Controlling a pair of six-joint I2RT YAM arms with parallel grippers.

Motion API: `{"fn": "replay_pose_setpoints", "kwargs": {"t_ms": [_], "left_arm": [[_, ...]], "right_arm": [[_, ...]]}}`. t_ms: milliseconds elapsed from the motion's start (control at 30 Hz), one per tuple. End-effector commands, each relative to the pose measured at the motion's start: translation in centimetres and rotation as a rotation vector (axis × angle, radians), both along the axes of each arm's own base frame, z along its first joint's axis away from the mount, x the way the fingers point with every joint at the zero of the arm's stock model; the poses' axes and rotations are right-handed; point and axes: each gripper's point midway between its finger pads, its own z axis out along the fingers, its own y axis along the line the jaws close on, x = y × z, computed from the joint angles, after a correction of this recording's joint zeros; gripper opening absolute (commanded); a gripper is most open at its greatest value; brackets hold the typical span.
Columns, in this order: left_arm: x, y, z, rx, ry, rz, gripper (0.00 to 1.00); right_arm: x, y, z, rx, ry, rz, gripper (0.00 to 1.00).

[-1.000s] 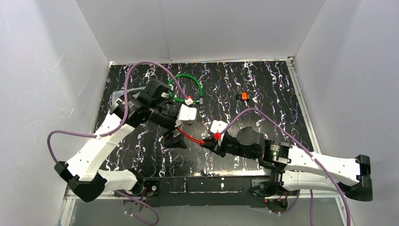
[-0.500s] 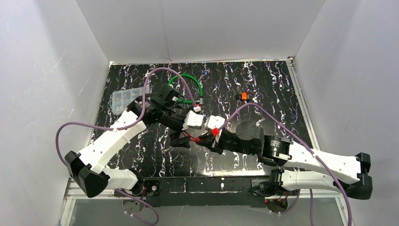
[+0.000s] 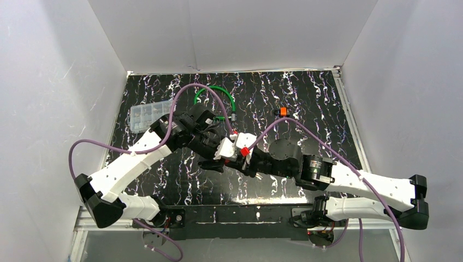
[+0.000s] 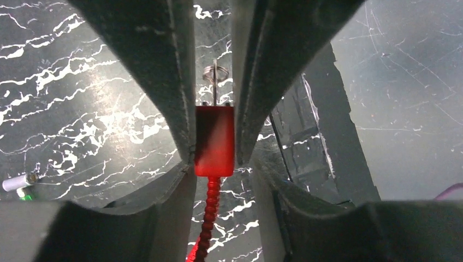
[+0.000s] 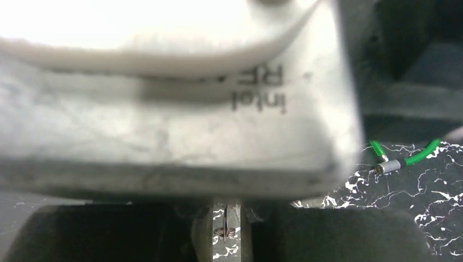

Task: Unlock with the key
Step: Unlock the lock.

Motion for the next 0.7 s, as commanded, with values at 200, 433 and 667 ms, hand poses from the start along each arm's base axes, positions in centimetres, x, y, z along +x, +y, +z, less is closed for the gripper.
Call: {"fn": "replay_pose_setpoints", "kwargs": {"t_ms": [200,433,667], "left_arm": [[-0.1,0.3,1.5,-0.019,-0.058,0.011,0.11],[0.2,-0.5,3.3,-0.114,-0.070,0.088,0.00],[-0.7,-0.4,4.0,-0.153,-0.039,0.094,0.00]], "right_arm": [[-0.3,0.6,5.6,0.163,-0.038,0.022,0.01],[-1.1,-0.1,7.2,0.242,0.002,0.033,0.36],[-1.0,-5.1,10.6,0.373,-0.015,-0.049,0.66]]}}
